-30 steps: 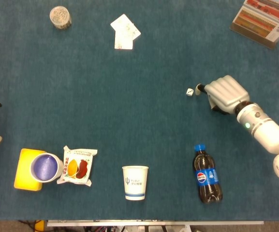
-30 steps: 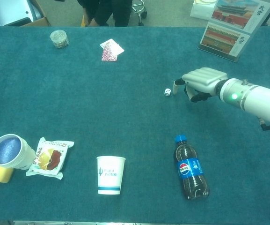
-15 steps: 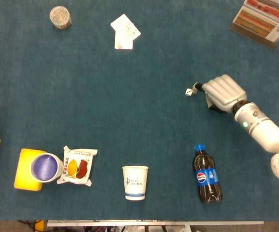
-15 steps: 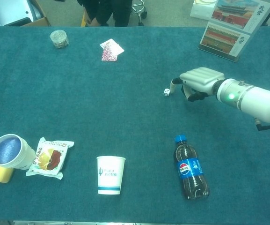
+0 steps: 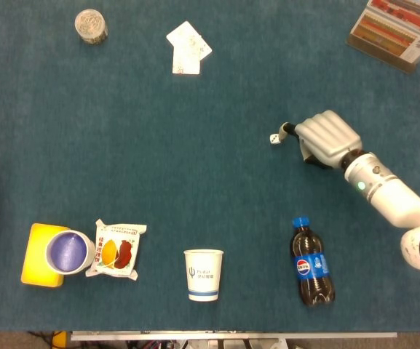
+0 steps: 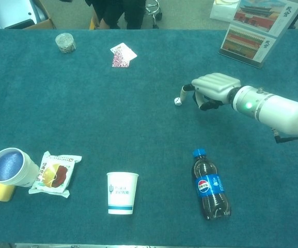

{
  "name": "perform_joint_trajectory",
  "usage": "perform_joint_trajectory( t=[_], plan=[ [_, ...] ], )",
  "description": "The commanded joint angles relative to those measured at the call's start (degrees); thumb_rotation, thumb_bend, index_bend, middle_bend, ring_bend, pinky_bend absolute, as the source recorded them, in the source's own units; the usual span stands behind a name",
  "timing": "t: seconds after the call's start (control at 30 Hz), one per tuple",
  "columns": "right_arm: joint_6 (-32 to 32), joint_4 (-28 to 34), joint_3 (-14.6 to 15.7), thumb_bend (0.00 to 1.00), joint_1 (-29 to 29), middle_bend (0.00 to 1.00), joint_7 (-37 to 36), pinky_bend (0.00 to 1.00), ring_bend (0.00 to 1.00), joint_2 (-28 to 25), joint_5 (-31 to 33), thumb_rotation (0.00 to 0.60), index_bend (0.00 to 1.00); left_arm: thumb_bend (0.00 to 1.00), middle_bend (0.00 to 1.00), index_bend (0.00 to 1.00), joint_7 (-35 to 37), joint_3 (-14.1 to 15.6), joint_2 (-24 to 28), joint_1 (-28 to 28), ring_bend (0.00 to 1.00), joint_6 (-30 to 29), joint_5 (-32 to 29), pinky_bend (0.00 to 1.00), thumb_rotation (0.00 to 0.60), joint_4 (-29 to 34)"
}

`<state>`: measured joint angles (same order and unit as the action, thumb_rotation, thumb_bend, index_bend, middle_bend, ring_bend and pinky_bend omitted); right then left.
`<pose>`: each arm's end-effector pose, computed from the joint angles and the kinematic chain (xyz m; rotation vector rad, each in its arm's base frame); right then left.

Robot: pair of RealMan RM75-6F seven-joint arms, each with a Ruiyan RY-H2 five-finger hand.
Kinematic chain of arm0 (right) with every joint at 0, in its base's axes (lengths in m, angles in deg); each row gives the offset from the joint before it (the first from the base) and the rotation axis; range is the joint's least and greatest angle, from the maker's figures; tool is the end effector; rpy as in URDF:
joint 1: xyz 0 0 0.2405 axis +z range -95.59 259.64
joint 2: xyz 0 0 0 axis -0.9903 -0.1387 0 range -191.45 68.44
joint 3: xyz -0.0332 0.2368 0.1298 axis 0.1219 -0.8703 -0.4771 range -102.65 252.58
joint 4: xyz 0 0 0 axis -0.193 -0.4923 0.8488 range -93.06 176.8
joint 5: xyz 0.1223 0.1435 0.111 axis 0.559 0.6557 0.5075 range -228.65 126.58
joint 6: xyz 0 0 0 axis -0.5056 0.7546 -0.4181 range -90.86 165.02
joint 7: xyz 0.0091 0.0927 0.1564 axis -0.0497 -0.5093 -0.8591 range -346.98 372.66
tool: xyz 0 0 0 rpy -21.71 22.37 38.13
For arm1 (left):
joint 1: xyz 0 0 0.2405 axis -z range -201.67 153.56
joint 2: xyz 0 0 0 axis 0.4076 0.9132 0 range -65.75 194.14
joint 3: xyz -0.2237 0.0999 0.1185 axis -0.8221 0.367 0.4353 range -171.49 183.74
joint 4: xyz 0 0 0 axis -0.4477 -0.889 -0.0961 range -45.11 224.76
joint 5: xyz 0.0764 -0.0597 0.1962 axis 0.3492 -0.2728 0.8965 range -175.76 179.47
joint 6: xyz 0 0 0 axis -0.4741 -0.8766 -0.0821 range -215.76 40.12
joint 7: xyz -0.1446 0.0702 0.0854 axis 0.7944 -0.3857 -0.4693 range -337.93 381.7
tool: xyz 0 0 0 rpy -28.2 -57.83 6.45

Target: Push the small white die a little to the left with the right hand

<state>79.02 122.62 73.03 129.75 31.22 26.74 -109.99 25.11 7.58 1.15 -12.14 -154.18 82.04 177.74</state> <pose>-0.1842 -0.3745 -0.0831 2.1171 -1.0269 0.6231 -0.3697 0.2384 0.1189 -1.5553 -1.1287 -0.6425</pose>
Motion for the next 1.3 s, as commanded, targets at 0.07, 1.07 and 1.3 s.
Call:
perform_joint_trajectory(
  t=[0.07,1.07,1.3],
  plan=[
    [-0.23,-0.23,-0.33,1.0,0.12,1.0,-0.48,1.0,1.0,0.42,-0.7,0.6,0.31,0.15,0.13,0.27,0.01,0.02,-0.05,-0.03,0.04,-0.02,-0.1,0.26,0.6,-0.03],
    [-3.08,4.64,-0.78,1.0,2.9,1.0,2.79,1.0,1.0,-2.06,1.68,0.6,0.38,0.15,0.13,0.27,0.46,0.28,-0.88,-0.25,0.04,0.26,-0.63,0.26,0.6,-0.67],
    [-4.06,5.76,-0.57,1.0,4.94,1.0,4.91,1.0,1.0,-2.13,4.74,0.6,0.38,0.15,0.13,0.27,0.78,0.38,-1.09,-0.44,0.04,0.16,-0.69,0.26,0.6,-1.0]
  ],
)
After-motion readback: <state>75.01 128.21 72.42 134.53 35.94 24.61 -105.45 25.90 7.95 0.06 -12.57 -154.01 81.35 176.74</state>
